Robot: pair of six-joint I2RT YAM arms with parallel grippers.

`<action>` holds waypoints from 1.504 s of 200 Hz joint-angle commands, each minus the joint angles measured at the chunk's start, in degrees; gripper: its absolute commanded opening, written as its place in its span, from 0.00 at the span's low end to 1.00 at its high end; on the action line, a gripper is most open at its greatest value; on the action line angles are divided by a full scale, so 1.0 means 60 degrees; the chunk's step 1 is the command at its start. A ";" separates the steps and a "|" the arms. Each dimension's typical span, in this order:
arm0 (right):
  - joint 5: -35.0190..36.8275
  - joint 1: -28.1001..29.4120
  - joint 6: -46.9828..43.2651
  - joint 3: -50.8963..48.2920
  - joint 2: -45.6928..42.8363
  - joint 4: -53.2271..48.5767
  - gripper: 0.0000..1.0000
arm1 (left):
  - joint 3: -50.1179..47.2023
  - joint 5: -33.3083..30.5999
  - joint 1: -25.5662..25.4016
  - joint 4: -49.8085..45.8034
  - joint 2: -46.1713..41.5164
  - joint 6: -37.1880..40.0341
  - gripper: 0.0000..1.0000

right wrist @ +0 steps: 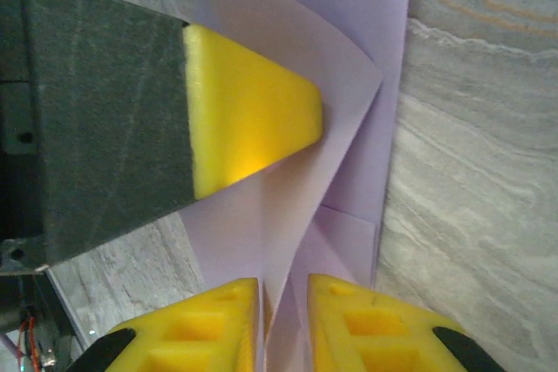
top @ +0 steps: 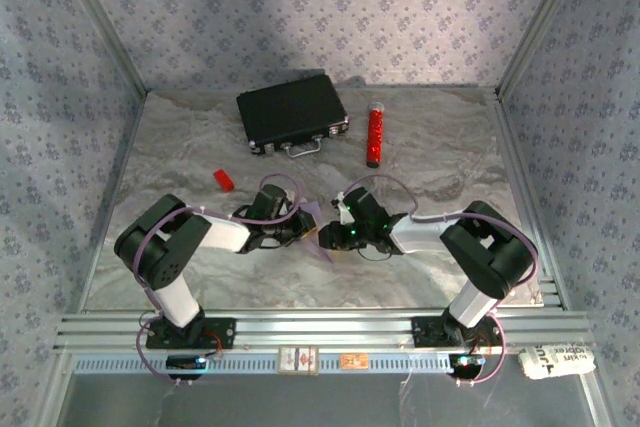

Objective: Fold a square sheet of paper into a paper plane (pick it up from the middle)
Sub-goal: Fourth fold the wing at the center of the table.

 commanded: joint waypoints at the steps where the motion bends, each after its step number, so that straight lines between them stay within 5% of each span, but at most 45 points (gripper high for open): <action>1: -0.0259 -0.0054 0.0223 0.0265 0.0239 0.0074 0.22 | -0.0156 0.0142 -0.0060 -0.0091 -0.0207 0.0202 0.12; 101: -0.0158 -0.0050 0.0901 -0.0625 0.0297 0.1069 0.10 | -0.0505 -0.0591 -0.0067 -0.0154 -0.1444 0.0158 0.28; 182: -0.0049 -0.0065 0.1063 -0.0856 0.0285 0.1265 0.08 | -0.1218 -0.1385 -0.0064 -0.1055 -0.2754 0.0141 0.16; 301: -0.0512 -0.0242 0.0844 -0.0503 0.0477 0.0750 0.08 | 0.0014 -0.0030 -0.0155 0.0531 -0.0567 0.0005 0.11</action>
